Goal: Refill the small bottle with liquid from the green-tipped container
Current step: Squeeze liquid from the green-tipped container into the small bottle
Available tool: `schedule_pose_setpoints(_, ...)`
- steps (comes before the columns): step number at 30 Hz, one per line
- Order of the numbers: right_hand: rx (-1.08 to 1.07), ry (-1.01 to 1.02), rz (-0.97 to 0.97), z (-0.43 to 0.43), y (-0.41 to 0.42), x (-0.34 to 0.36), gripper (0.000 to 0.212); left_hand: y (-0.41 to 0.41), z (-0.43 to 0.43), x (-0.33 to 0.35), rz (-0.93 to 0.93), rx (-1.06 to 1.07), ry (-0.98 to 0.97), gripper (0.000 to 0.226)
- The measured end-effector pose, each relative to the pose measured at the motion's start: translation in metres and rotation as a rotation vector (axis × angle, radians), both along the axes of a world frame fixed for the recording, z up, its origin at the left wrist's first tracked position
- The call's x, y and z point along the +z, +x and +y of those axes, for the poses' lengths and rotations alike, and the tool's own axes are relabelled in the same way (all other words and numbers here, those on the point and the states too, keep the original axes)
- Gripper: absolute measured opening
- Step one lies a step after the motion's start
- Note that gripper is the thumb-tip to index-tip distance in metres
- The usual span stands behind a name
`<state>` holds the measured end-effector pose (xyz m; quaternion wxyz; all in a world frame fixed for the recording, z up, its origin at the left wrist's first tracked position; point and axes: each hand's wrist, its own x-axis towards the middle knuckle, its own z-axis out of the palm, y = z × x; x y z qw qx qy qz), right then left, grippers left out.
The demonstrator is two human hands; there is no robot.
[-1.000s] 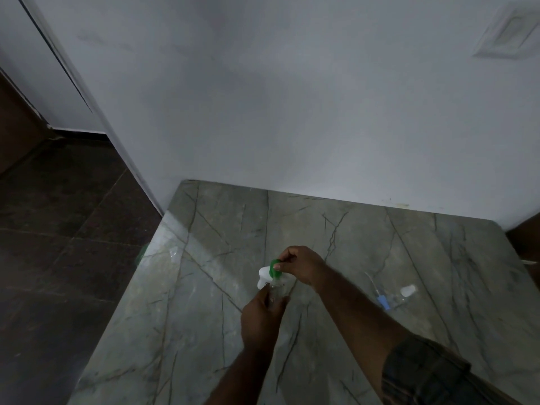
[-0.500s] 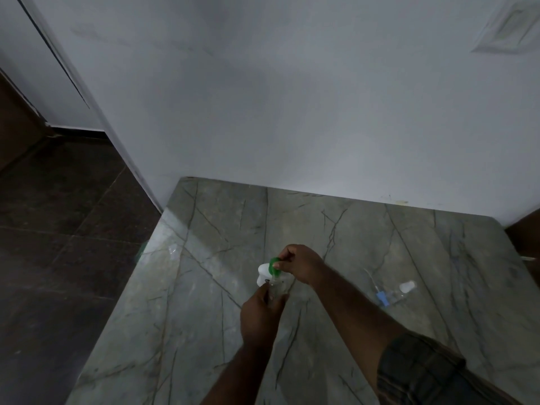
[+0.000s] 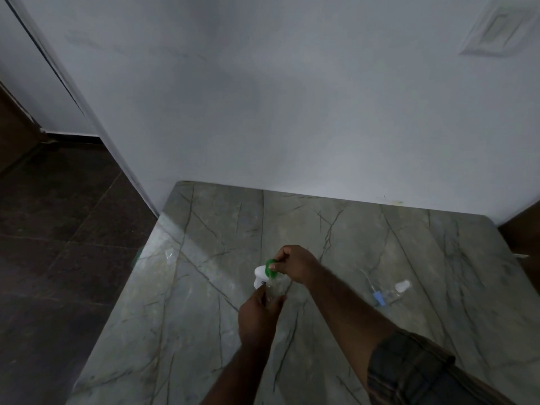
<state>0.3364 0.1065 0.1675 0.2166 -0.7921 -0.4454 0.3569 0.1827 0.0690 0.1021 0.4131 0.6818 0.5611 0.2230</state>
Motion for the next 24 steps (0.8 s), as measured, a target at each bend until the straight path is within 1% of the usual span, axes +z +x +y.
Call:
schedule_pose_setpoints(10, 0.010, -0.019, -0.004, 0.005, 0.002, 0.008, 0.031, 0.001, 0.003, 0.003, -0.001, -0.001, -0.010, 0.018)
schedule_pose_setpoints(15, 0.014, -0.008, -0.013, 0.004, 0.001, 0.005, 0.029, 0.001, 0.003, -0.005, -0.003, -0.001, -0.014, 0.021)
schedule_pose_setpoints(19, 0.020, -0.004, -0.013, 0.001, 0.001, -0.001, 0.030, 0.001, 0.005, -0.015, 0.004, -0.013, -0.003, 0.028)
schedule_pose_setpoints(24, 0.020, -0.017, 0.011, 0.000, 0.002, 0.000, 0.031, 0.001, 0.004, -0.016, 0.001, -0.010, 0.004, 0.027)
